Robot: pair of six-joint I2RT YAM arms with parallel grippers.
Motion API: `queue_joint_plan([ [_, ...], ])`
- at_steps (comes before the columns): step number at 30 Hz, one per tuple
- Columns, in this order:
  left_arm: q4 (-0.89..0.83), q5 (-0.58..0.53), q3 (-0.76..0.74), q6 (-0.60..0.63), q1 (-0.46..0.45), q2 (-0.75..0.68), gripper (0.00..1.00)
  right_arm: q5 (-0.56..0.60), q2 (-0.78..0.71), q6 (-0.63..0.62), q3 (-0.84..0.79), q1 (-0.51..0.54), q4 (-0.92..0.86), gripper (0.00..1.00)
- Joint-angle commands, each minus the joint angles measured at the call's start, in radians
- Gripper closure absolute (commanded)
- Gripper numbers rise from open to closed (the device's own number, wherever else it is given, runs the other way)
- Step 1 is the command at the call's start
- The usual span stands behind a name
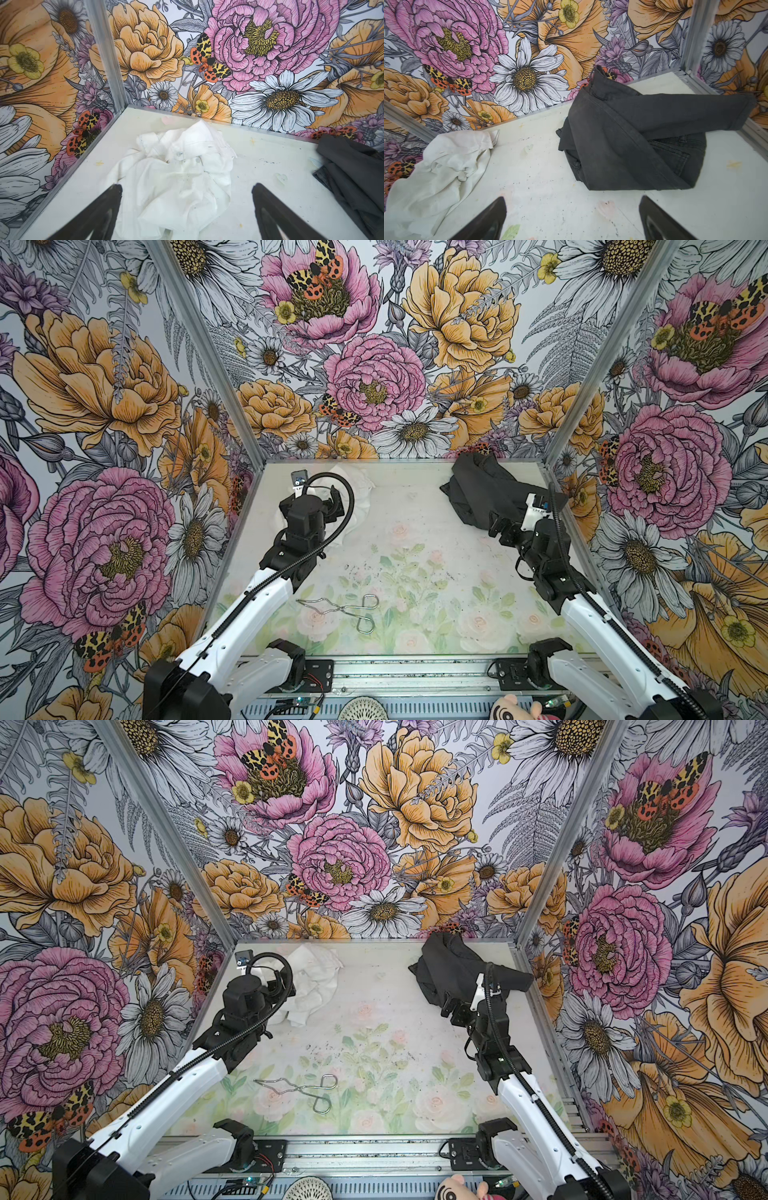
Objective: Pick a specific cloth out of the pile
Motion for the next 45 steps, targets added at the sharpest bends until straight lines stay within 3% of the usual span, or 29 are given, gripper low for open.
queue_joint_plan([
  [1, 0.222, -0.023, -0.152, 0.056, 0.059, -0.094, 0.01, 0.061, -0.002, -0.054, -0.048, -0.048, 0.082, 0.00],
  [6, 0.356, 0.084, -0.351, 0.040, 0.189, -0.167, 0.01, 0.105, 0.041, -0.084, -0.141, -0.142, 0.226, 0.01],
  [10, 0.564, 0.108, -0.487, 0.034, 0.273, -0.124, 0.01, 0.107, 0.107, -0.121, -0.187, -0.214, 0.345, 0.01],
  [18, 0.914, 0.260, -0.566, 0.033, 0.387, 0.171, 0.01, 0.089, 0.337, -0.238, -0.293, -0.234, 0.785, 0.01],
  [21, 1.076, 0.329, -0.571, 0.039, 0.412, 0.300, 0.01, 0.030, 0.435, -0.280, -0.290, -0.235, 0.918, 0.01],
  [24, 1.045, 0.357, -0.532, 0.064, 0.426, 0.340, 0.01, 0.030, 0.537, -0.282, -0.280, -0.238, 1.009, 0.01],
  [27, 1.154, 0.429, -0.523, 0.047, 0.459, 0.464, 0.01, 0.007, 0.689, -0.291, -0.311, -0.239, 1.228, 0.01],
  [31, 1.254, 0.496, -0.495, 0.074, 0.454, 0.594, 0.01, -0.003, 0.666, -0.293, -0.291, -0.240, 1.160, 0.01],
  [32, 1.196, 0.517, -0.480, 0.076, 0.459, 0.569, 0.01, -0.004, 0.652, -0.291, -0.279, -0.241, 1.118, 0.01],
  [37, 0.984, 0.386, -0.384, 0.138, 0.376, 0.556, 0.01, 0.006, 0.660, -0.306, -0.198, -0.225, 0.975, 0.02],
  [45, 1.000, 0.356, -0.383, 0.160, 0.354, 0.565, 0.02, 0.049, 0.656, -0.319, -0.182, -0.202, 0.939, 0.00],
])
